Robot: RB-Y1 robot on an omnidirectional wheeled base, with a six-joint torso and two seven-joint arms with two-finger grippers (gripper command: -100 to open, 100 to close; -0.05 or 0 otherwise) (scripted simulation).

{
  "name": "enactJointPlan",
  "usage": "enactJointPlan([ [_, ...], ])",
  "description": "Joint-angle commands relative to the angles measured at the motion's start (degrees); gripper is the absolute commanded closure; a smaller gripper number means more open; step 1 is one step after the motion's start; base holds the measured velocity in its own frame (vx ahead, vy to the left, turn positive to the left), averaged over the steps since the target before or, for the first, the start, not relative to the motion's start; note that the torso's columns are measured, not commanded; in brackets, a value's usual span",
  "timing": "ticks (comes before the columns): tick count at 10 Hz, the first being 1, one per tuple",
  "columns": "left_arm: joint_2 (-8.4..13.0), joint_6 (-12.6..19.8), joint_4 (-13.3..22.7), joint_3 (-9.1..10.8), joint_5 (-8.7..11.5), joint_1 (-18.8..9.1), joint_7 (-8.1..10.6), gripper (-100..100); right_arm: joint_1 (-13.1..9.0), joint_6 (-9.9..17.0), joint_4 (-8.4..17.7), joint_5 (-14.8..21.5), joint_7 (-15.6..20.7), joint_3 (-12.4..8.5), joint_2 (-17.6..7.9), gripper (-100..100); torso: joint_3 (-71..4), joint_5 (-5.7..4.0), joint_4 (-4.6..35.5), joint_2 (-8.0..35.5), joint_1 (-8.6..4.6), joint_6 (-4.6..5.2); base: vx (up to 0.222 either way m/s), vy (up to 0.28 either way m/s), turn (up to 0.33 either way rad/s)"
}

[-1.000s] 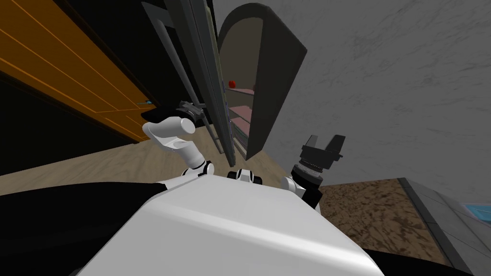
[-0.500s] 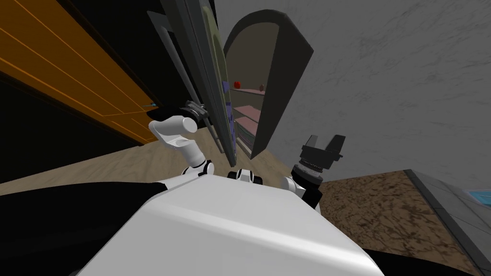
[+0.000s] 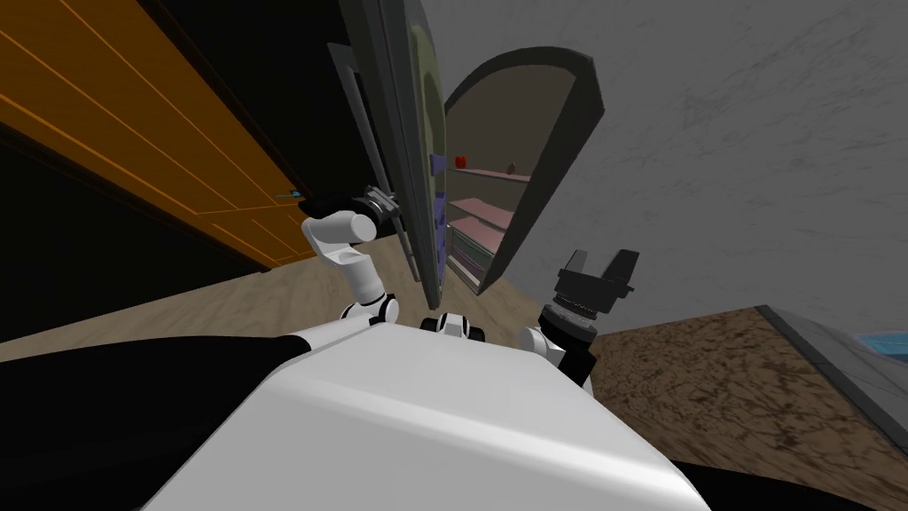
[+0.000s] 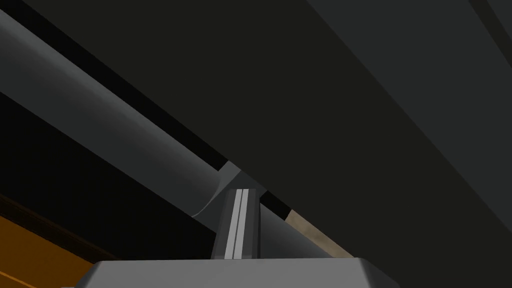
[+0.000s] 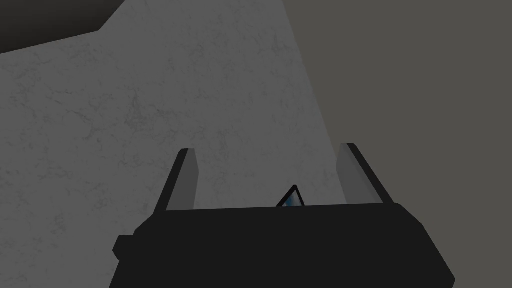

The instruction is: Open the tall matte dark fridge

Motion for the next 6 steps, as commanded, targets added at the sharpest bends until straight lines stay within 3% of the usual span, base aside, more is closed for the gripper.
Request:
enactJointPlan([
  [1, 0.12, -1.49, 1.71, -1.24, 2.10, -1.12, -0.50, 100, 0.00, 0.00, 0.00, 0.00, 0.00, 0.00, 0.00, 0, 0.04, -0.02, 0.01, 0.08, -0.05, 0.02, -0.079, 0.336, -0.073],
  [3, 0.17, -2.62, 3.98, -2.75, 4.50, -2.18, -1.14, 100, 0.00, 0.00, -0.01, 0.00, 0.00, 0.02, 0.02, 0, 0.34, 0.03, -0.03, 0.41, -0.24, -0.10, -0.073, 0.338, -0.048],
  [4, 0.04, -2.27, 3.32, -2.32, 3.71, -1.59, -0.97, 100, 0.00, 0.00, -0.01, 0.00, 0.00, 0.01, 0.01, 0, 0.38, 0.17, 0.00, 0.46, 0.26, -0.16, -0.029, 0.191, -0.035],
  [5, 0.12, -0.68, 3.03, -2.21, 4.11, -2.21, -0.25, -100, 0.01, 0.00, 0.00, 0.00, 0.00, 0.02, 0.03, 0, 0.42, 0.13, 0.01, 0.51, -0.18, -0.29, 0.002, 0.058, 0.009],
  [6, 0.16, 0.05, 2.87, -2.12, 4.21, -2.46, 0.08, -100, 0.01, -0.01, -0.01, 0.00, 0.00, 0.03, 0.04, 0, 0.51, 0.02, 0.03, 0.62, -0.38, -0.27, 0.028, 0.062, 0.033],
])
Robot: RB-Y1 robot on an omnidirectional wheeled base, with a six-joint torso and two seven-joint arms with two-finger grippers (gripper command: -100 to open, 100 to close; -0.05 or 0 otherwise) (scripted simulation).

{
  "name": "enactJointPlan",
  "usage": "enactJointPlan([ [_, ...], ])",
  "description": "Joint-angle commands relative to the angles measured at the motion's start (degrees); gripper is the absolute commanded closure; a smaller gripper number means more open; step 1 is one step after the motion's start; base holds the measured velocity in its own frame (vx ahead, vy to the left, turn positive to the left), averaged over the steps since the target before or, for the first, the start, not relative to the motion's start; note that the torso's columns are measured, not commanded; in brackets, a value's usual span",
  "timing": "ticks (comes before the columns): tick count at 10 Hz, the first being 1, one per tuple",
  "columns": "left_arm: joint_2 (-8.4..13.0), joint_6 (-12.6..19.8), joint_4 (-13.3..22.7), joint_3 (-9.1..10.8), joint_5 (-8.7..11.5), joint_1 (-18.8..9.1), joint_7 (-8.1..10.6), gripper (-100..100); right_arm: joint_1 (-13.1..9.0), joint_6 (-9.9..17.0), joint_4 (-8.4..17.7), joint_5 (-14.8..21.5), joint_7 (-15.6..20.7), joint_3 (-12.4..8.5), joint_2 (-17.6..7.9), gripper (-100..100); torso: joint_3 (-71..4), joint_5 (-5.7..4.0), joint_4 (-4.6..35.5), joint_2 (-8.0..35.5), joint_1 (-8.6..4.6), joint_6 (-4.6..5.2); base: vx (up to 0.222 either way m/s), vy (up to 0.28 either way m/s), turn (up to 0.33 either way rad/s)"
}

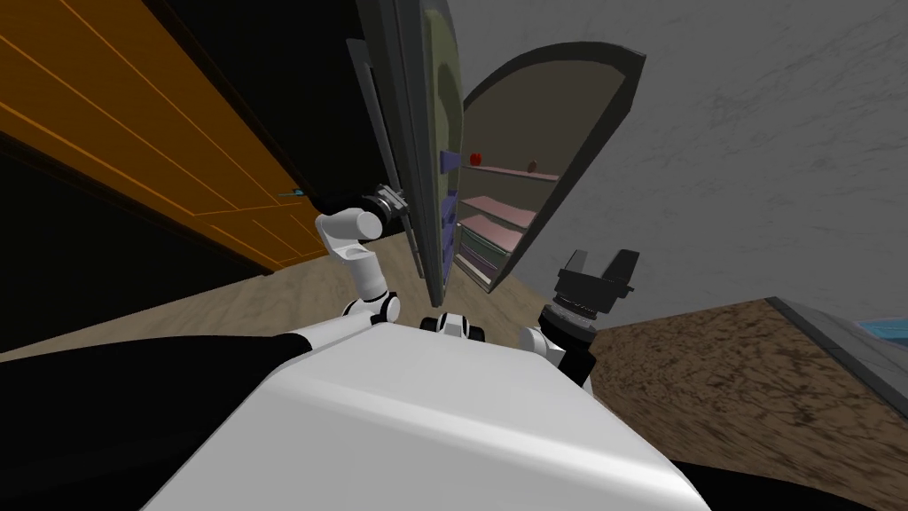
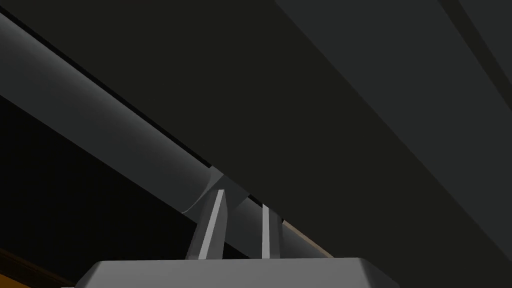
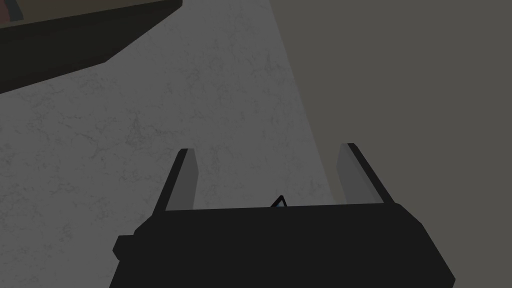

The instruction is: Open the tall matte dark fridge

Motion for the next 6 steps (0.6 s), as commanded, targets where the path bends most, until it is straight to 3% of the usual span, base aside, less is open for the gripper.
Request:
enactJointPlan([
  [1, 0.08, 2.48, -0.53, 0.20, 0.34, -0.79, 1.11, -100, 0.00, 0.00, 0.00, 0.00, 0.00, 0.00, 0.00, 0, 0.02, 0.05, -0.16, -0.01, 0.05, 0.20, 0.023, 0.039, -0.026],
  [6, 0.32, 7.54, -1.40, 0.77, 1.03, -2.49, 3.38, -100, 0.00, 0.00, 0.00, 0.00, 0.00, 0.00, 0.00, 0, -0.02, 0.28, 0.02, 0.00, 0.92, -0.07, 0.017, 0.035, -0.011],
])
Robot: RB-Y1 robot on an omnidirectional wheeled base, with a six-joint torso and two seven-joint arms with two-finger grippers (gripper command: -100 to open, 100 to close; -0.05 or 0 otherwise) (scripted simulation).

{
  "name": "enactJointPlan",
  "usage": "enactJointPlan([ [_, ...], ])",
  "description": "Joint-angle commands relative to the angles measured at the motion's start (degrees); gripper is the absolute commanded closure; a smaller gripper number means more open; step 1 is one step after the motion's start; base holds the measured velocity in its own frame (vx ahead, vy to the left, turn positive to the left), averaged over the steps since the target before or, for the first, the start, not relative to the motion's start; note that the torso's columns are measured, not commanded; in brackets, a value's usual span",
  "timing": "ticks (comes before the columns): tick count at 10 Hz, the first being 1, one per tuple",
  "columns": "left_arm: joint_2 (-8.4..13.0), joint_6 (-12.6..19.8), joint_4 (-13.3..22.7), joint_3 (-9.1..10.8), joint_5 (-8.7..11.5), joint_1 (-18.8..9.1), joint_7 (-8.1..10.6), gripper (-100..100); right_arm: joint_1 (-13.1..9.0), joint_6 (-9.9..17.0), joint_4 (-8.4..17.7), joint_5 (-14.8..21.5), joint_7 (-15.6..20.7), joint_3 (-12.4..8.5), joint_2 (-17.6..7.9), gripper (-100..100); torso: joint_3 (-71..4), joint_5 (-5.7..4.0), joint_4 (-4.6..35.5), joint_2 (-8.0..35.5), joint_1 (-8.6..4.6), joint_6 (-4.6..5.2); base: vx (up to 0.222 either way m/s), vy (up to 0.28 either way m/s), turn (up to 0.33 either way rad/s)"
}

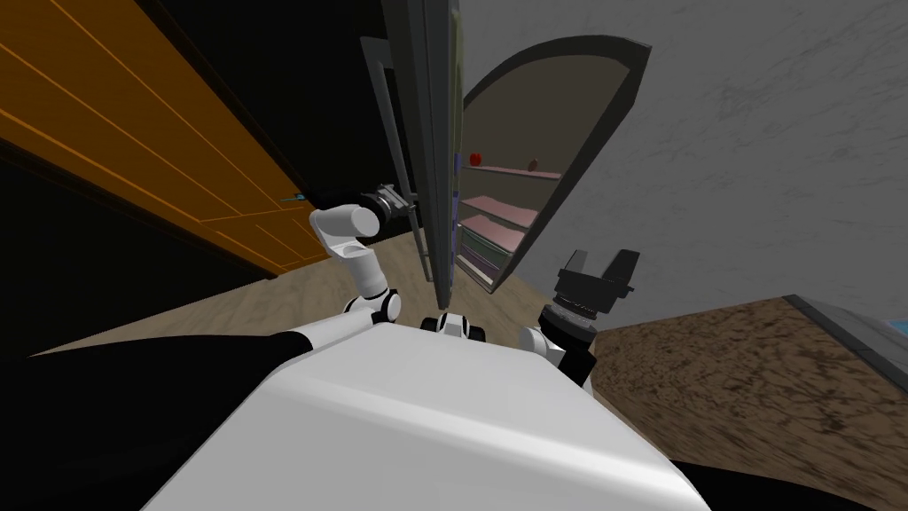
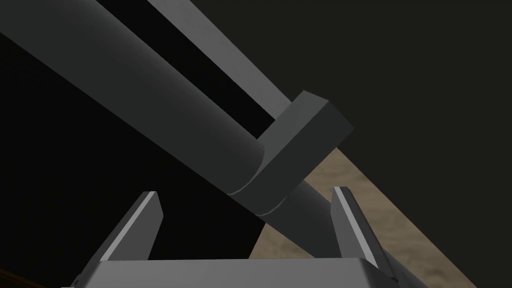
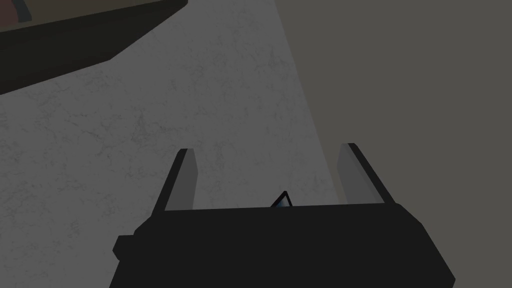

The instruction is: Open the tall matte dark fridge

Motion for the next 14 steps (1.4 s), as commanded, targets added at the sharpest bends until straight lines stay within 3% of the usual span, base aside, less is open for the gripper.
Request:
enactJointPlan([
  [1, 0.20, 2.82, -0.50, 0.37, 0.34, -1.02, 1.33, -100, 0.00, 0.00, 0.00, 0.00, 0.00, 0.00, 0.00, 0, 0.04, -0.03, -0.01, 0.05, -0.11, 0.01, 0.023, 0.055, -0.009],
  [5, 0.39, 6.91, -1.10, 0.82, 0.90, -2.38, 3.15, -100, 0.00, 0.00, 0.00, 0.00, 0.00, 0.00, 0.00, 0, 0.23, -0.08, 0.08, 0.32, -0.30, -0.02, 0.025, 0.047, -0.004],
  [7, 0.43, 6.37, -0.99, 0.85, 0.87, -2.21, 2.91, -100, 0.00, 0.00, 0.00, 0.00, 0.00, 0.00, 0.00, 0, 0.22, -0.09, 0.06, 0.31, -0.35, 0.01, 0.004, 0.015, 0.002],
  [8, 0.44, 6.34, -1.00, 0.87, 0.86, -2.20, 2.90, 100, 0.00, 0.00, 0.00, 0.00, 0.00, 0.01, 0.01, 0, 0.22, -0.11, 0.07, 0.31, -0.38, 0.01, 0.000, 0.000, 0.000],
  [11, 0.20, 6.69, -0.72, 0.03, 2.92, -2.76, 2.58, 100, 0.00, 0.00, 0.00, 0.00, 0.00, -0.02, -0.02, 0, -0.02, -0.10, 0.18, 0.04, 0.18, 0.06, 0.016, 0.219, -0.059],
  [14, -0.01, 6.98, -0.50, -0.63, 4.49, -3.15, 2.34, 100, 0.00, 0.00, 0.00, 0.00, 0.00, -0.02, -0.02, 0, 0.11, -0.17, 0.10, 0.16, -0.37, 0.03, 0.021, 0.244, -0.045],
])
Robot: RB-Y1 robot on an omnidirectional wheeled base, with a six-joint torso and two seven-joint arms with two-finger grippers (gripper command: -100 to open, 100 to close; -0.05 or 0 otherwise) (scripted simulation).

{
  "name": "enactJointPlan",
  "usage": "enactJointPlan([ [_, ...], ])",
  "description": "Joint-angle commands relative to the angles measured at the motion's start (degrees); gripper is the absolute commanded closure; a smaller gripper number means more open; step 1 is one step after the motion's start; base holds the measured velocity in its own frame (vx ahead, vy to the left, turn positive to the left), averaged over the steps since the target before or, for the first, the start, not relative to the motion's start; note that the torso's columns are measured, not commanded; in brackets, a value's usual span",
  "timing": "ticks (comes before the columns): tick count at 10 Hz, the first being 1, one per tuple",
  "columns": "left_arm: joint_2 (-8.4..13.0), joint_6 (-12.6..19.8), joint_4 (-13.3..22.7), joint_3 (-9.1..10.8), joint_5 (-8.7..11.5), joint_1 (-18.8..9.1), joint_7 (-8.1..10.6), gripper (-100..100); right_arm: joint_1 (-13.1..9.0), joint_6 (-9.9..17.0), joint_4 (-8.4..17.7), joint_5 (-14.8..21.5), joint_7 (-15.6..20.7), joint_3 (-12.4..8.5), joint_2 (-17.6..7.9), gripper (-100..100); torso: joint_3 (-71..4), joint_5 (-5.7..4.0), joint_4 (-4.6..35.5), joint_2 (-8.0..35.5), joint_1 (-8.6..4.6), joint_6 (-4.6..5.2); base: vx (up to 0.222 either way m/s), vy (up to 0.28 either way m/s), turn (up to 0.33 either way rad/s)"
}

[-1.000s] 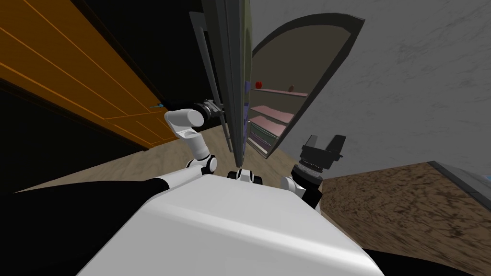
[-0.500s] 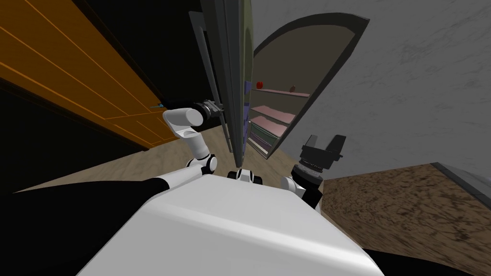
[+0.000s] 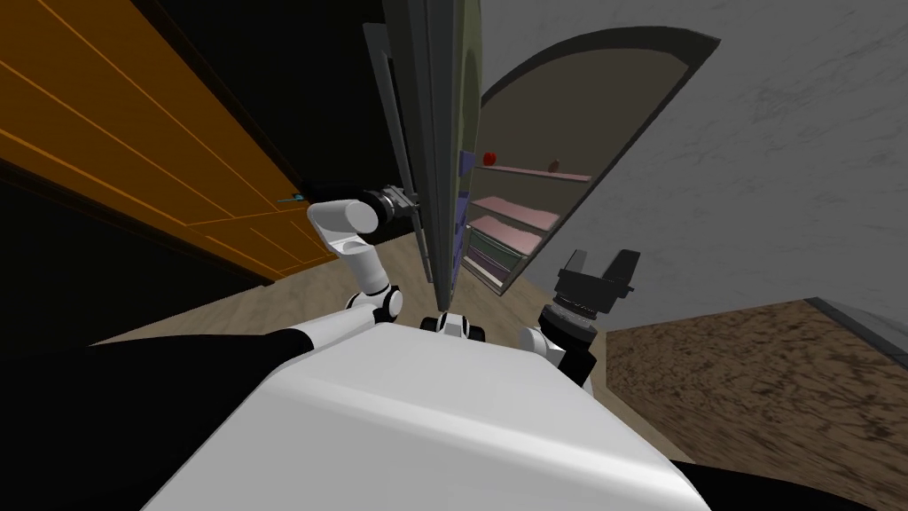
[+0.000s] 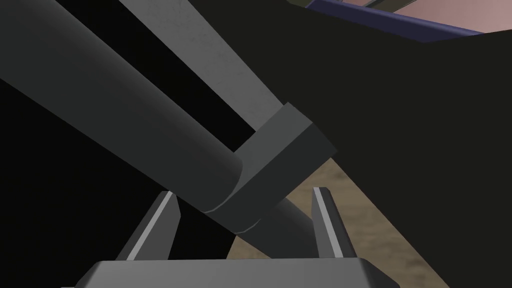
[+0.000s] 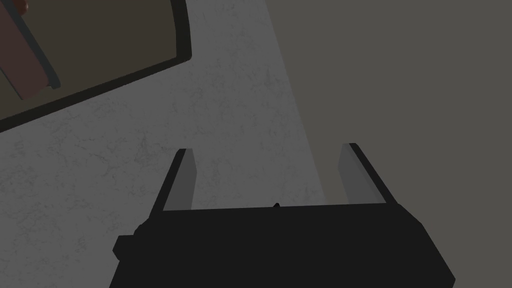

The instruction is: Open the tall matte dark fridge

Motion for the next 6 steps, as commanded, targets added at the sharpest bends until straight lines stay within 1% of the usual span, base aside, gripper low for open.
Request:
enactJointPlan([
  [1, -0.10, 0.13, 0.29, -0.71, 1.96, -0.67, -0.39, 100, 0.00, 0.00, 0.00, 0.00, 0.00, 0.00, 0.00, 0, 0.02, -0.03, 0.01, 0.04, -0.11, 0.01, -0.018, 0.276, -0.067],
  [2, -0.17, 0.22, 0.36, -0.93, 2.48, -0.80, -0.47, 100, -0.01, 0.00, 0.00, 0.00, 0.00, 0.00, 0.00, 0, 0.12, 0.00, 0.02, 0.20, 0.02, 0.05, 0.016, 0.314, -0.089],
  [3, -0.15, 0.45, 0.36, -0.75, 2.03, -0.70, -0.20, 100, 0.00, 0.00, 0.00, 0.00, 0.00, 0.00, 0.00, 0, 0.11, 0.02, 0.11, 0.18, 0.16, -0.05, 0.026, 0.146, -0.037],
  [4, -0.29, 0.56, 0.33, -1.16, 3.28, -0.92, -0.46, 100, 0.00, 0.00, 0.00, 0.00, 0.00, 0.01, 0.01, 0, 0.18, -0.02, 0.01, 0.24, -0.32, -0.13, 0.040, 0.168, -0.041],
  [5, -0.39, 0.60, 0.32, -1.37, 3.83, -0.96, -0.59, 100, 0.00, 0.00, 0.00, 0.00, 0.00, 0.01, 0.01, 0, 0.16, -0.07, 0.05, 0.21, -0.17, 0.02, 0.048, 0.229, -0.078],
  [6, 0.19, 2.88, -0.97, -0.67, 3.78, -1.49, 0.46, -100, 0.00, 0.00, 0.00, 0.00, 0.00, 0.01, 0.01, 0, 0.07, -0.04, 0.07, 0.13, 0.00, 0.08, 0.040, 0.107, -0.016],
])
